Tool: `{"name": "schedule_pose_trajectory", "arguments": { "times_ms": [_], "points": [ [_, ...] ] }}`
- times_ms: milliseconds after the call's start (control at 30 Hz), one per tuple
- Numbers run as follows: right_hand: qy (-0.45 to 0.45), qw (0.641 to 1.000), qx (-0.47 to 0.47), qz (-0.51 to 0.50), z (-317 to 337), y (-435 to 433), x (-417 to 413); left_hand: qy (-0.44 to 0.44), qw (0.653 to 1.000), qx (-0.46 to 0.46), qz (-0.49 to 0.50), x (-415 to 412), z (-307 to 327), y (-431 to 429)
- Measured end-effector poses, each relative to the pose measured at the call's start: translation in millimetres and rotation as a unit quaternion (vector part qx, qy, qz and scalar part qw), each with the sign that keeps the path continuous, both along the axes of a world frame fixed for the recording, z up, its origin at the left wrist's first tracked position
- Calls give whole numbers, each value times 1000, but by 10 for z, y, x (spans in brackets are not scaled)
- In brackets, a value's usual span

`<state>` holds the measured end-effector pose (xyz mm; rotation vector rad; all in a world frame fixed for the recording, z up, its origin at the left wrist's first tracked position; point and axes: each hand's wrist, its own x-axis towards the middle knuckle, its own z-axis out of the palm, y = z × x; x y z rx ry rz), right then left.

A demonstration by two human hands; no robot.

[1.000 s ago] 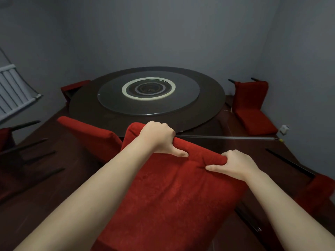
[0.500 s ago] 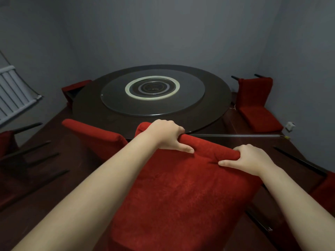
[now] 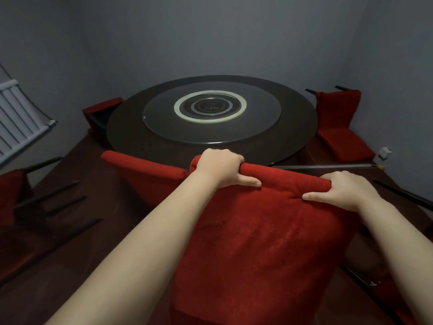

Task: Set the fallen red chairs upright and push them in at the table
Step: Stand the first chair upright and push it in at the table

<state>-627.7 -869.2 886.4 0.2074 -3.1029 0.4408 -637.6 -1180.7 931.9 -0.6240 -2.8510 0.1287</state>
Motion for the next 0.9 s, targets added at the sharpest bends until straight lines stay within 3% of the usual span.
{"name": "schedule_pose_trajectory", "arguments": {
  "times_ms": [900],
  "points": [
    [7, 1000, 17, 0, 58, -328, 113, -14, 1000, 12, 19, 162, -183, -307]
  ]
}}
